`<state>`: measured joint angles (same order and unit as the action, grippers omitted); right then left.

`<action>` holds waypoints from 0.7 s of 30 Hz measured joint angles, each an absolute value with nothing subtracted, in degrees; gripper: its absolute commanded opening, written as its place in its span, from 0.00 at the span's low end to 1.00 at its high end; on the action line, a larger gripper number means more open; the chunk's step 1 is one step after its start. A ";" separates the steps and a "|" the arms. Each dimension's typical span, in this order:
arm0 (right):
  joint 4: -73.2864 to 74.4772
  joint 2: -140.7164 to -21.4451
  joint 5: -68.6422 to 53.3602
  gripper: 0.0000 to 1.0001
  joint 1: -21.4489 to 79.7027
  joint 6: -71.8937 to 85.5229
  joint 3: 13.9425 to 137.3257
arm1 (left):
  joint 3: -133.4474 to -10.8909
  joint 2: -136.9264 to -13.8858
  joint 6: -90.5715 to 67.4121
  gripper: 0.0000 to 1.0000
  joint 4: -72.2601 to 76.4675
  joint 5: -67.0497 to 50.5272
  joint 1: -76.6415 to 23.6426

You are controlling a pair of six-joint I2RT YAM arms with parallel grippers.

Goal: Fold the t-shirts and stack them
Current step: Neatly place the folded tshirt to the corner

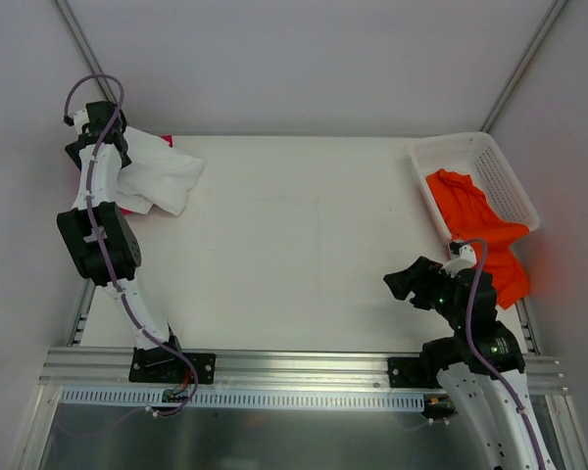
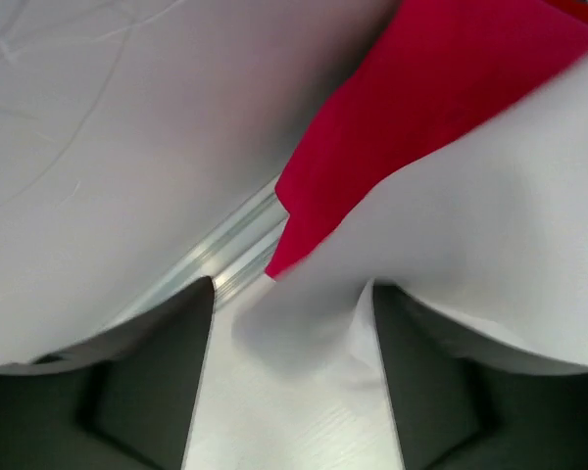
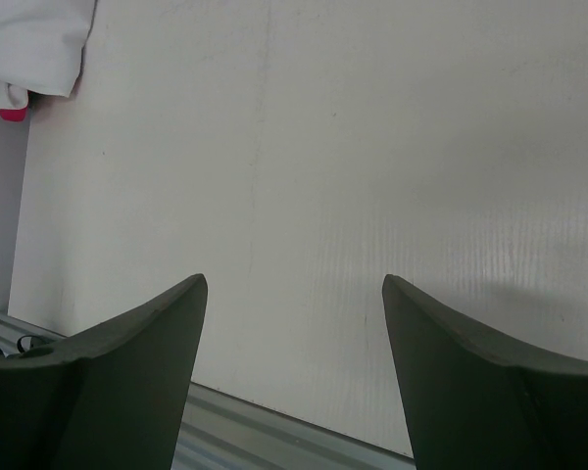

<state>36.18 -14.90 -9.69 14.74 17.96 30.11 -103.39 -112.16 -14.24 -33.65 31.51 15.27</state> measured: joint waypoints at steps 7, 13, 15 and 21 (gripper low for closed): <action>35.99 -14.76 -9.69 0.76 14.74 17.96 29.74 | -103.39 -112.95 -17.39 0.99 -33.45 30.92 17.02; 35.81 -14.39 -9.69 0.76 14.74 17.98 28.80 | -102.94 -115.22 -19.40 0.99 -33.50 27.03 18.11; 35.77 -14.37 -9.69 0.76 14.74 18.02 28.75 | -102.56 -115.13 -20.23 0.99 -33.58 25.41 18.28; 35.31 -14.26 -9.93 0.76 14.74 18.90 28.21 | -97.78 -111.44 -20.69 0.99 -31.09 21.76 16.97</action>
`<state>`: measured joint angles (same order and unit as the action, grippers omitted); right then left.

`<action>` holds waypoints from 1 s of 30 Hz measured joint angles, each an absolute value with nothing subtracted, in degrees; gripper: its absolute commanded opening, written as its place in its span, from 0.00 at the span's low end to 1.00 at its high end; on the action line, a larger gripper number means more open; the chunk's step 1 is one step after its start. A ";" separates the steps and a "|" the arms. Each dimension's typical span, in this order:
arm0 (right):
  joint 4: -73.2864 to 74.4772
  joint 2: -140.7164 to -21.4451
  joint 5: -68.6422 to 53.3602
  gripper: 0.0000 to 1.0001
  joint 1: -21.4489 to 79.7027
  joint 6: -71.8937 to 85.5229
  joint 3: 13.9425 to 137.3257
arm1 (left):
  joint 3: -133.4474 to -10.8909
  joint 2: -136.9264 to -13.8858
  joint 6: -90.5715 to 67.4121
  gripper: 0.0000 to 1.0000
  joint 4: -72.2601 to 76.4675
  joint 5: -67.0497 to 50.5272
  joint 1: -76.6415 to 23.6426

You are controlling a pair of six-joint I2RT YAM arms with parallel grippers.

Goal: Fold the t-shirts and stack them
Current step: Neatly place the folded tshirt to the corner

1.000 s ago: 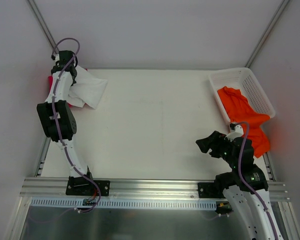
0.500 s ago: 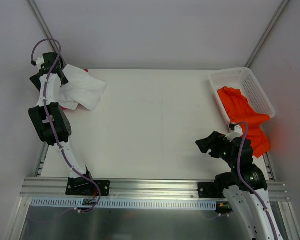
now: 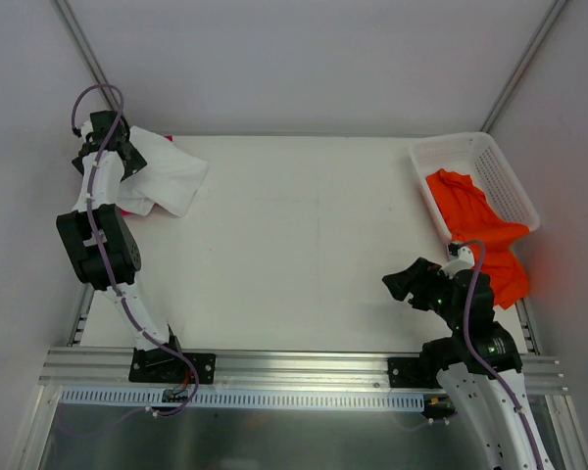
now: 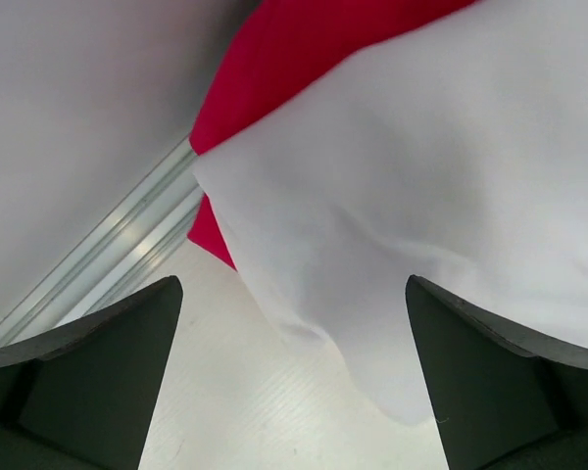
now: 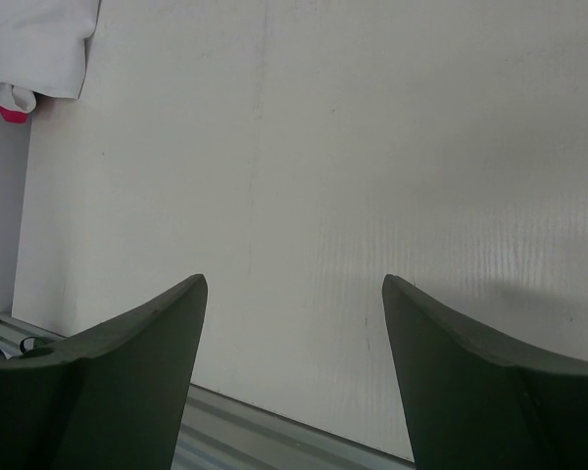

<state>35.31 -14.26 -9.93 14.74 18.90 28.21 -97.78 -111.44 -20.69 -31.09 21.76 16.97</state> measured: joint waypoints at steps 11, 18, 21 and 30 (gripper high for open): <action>35.18 -12.97 -10.68 0.76 14.74 19.49 27.51 | -90.15 -87.20 -23.20 0.99 -24.36 21.52 11.20; 38.96 -15.77 -10.74 0.82 14.74 17.34 30.50 | -84.93 -76.60 -24.38 0.99 -21.85 17.78 3.18; 42.50 -17.32 -10.83 0.89 14.74 14.83 35.38 | -81.84 -74.28 -24.49 0.99 -21.74 13.69 -2.11; 48.36 -14.66 -10.94 0.98 14.74 12.95 45.58 | -72.44 -63.90 -23.73 0.99 -21.82 -3.27 -9.80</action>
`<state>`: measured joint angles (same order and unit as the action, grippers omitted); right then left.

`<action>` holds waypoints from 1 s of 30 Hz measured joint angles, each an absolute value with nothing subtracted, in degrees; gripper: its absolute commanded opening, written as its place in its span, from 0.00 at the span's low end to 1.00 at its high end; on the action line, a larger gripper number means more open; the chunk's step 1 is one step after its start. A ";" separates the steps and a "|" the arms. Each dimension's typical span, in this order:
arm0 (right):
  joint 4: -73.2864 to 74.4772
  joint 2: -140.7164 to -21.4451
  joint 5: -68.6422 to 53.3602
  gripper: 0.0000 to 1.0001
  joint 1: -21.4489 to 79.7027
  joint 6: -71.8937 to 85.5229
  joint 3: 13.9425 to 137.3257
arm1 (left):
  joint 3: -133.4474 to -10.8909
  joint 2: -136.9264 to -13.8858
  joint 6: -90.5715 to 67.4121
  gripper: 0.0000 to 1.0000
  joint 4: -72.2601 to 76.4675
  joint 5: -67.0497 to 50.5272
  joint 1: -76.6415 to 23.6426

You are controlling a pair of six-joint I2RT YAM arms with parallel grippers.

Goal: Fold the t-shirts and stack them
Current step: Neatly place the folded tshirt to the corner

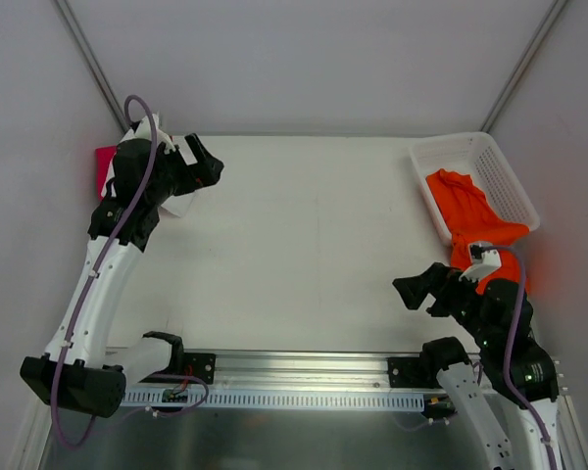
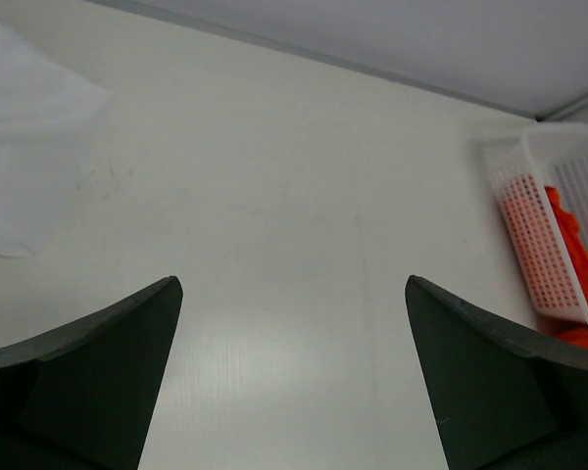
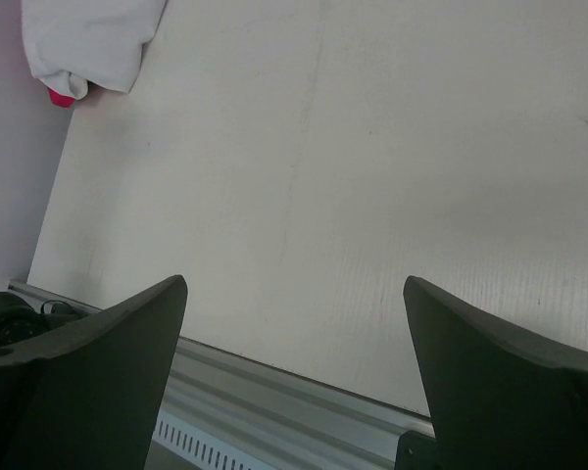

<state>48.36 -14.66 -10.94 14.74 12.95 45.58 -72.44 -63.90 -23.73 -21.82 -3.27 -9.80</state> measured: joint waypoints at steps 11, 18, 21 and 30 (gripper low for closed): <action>45.45 -12.03 -17.80 1.00 14.74 15.11 47.92 | -66.00 -54.30 -18.35 0.99 -25.50 -19.00 -11.29; 38.57 -12.51 -19.03 0.99 14.74 13.58 42.70 | -58.76 -49.45 -15.55 0.99 -26.98 -14.63 -11.64; 33.06 -11.44 -21.69 1.00 14.74 14.24 36.36 | -58.19 -49.04 -15.57 0.99 -26.83 -14.52 -11.64; 20.88 -27.20 -28.08 1.00 14.76 19.57 37.12 | -50.41 -41.12 -19.35 0.99 -17.28 -22.13 -11.64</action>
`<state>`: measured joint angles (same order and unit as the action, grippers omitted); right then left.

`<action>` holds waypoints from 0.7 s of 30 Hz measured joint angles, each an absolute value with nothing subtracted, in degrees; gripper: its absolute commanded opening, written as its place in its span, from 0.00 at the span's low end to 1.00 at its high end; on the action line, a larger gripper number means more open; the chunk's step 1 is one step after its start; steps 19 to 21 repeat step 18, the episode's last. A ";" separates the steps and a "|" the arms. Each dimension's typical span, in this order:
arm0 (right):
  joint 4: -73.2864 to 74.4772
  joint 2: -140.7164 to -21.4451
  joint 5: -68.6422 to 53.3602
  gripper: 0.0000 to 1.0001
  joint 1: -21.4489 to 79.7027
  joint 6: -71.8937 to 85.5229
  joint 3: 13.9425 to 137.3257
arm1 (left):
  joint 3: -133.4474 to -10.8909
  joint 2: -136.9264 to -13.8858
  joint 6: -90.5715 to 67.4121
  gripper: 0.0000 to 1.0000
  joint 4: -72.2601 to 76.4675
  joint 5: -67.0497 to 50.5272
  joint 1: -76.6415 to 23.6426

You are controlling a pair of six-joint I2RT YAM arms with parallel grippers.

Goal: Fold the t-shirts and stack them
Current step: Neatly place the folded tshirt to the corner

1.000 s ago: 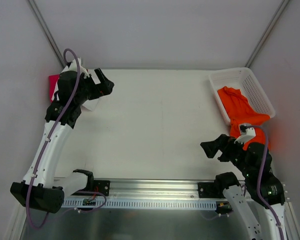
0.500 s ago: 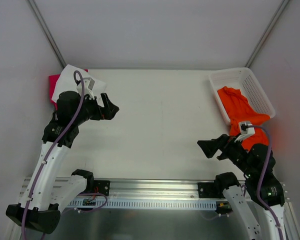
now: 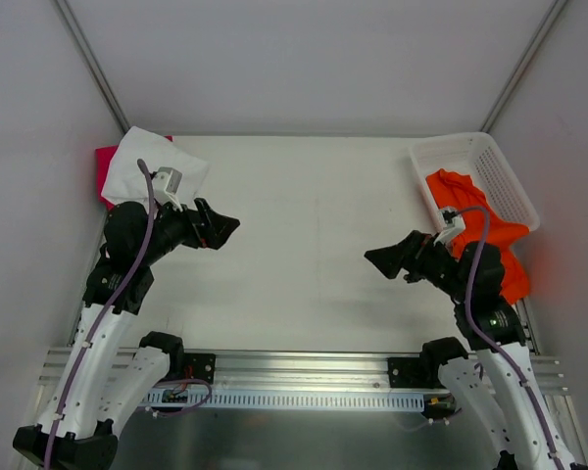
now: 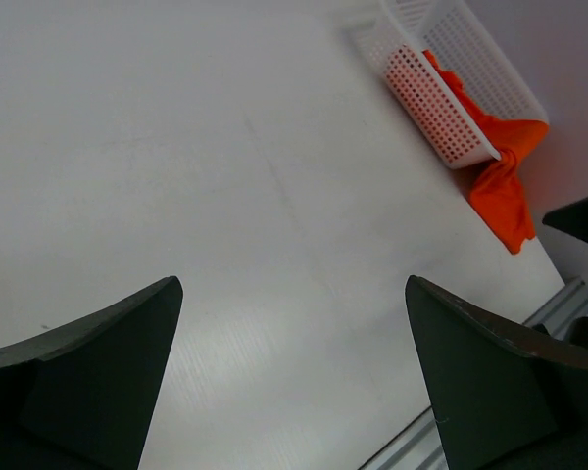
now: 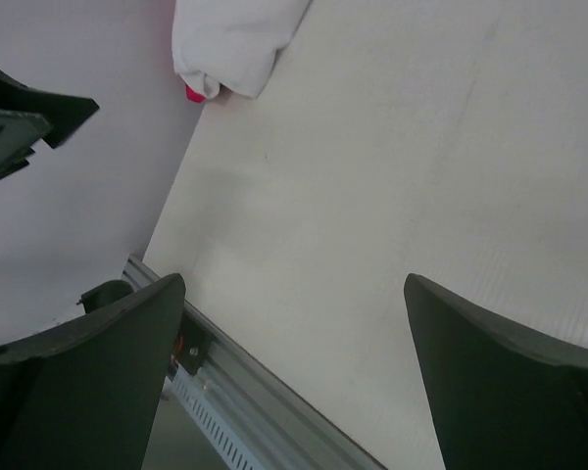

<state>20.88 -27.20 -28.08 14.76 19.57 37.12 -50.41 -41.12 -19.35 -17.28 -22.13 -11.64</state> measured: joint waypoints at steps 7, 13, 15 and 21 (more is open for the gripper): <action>6.55 -28.21 -28.23 0.99 14.83 23.00 37.36 | -50.13 -44.53 -20.53 0.99 -13.45 -36.05 -11.64; 2.00 -51.88 -39.09 1.00 14.48 17.17 46.09 | -50.13 -47.09 -21.23 0.99 -11.84 -46.06 -11.66; -9.91 -60.64 -46.46 0.99 14.94 24.25 45.01 | -50.11 -46.63 -21.54 0.99 -11.14 -47.33 -11.66; -35.33 -76.18 -53.80 1.00 17.21 40.21 40.95 | -50.04 -44.91 -21.32 0.99 -11.07 -44.86 -11.68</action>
